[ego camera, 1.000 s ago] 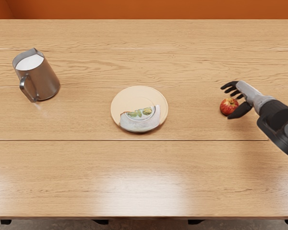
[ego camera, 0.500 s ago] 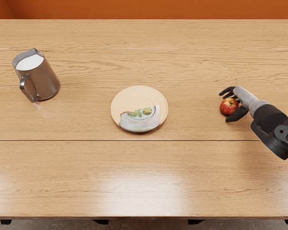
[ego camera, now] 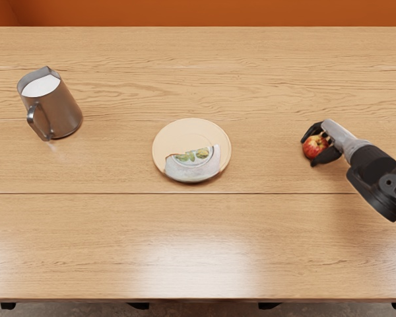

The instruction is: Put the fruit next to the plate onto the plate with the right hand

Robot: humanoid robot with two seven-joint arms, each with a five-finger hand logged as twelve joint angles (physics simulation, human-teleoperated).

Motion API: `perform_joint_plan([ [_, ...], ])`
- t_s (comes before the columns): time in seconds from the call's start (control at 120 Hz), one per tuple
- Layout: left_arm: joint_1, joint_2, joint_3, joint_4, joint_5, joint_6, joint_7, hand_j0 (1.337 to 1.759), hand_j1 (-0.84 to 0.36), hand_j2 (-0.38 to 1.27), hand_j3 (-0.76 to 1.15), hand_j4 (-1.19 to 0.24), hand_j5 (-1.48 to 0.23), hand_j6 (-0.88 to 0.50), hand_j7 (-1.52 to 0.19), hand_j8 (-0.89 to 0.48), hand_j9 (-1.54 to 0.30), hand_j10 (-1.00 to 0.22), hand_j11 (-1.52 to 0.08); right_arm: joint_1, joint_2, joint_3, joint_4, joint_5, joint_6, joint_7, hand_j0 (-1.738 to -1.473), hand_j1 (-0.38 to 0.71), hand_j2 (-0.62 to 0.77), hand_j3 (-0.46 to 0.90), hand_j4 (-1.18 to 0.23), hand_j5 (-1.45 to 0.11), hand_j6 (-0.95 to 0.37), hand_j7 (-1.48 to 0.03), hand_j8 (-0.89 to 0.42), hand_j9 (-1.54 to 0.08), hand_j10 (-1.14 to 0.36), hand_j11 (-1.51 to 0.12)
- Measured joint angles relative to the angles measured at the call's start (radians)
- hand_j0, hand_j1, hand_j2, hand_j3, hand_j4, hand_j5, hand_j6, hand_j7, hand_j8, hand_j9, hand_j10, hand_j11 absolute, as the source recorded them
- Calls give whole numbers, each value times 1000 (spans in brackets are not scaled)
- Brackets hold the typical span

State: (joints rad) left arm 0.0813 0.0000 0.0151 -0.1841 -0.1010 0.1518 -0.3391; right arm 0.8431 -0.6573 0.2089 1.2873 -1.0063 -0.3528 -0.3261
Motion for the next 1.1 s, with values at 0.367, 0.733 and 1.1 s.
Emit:
perform_joint_plan([
  [0.367,0,0,0,0,0,0,0,1658,53,50,0,-247,-321,-247,-321,-247,-321,-247,-321,35,-43,95,62,83,97,15,-1645,296,87,-1,-604,-1084,-341,-1054,-259,-1066,-583,-1044],
  [0.733,0,0,0,0,0,0,0,1658,53,50,0,-247,-321,-247,-321,-247,-321,-247,-321,65,12,275,102,246,384,42,-1641,288,88,-1,-615,-1102,-344,-1073,-260,-1072,-594,-1038],
  [1.1,0,0,0,0,0,0,0,1658,53,50,0,-247,-321,-247,-321,-247,-321,-247,-321,217,221,217,131,223,430,-5,-1641,273,50,0,-616,-1111,-354,-1075,-269,-1076,-599,-1038],
])
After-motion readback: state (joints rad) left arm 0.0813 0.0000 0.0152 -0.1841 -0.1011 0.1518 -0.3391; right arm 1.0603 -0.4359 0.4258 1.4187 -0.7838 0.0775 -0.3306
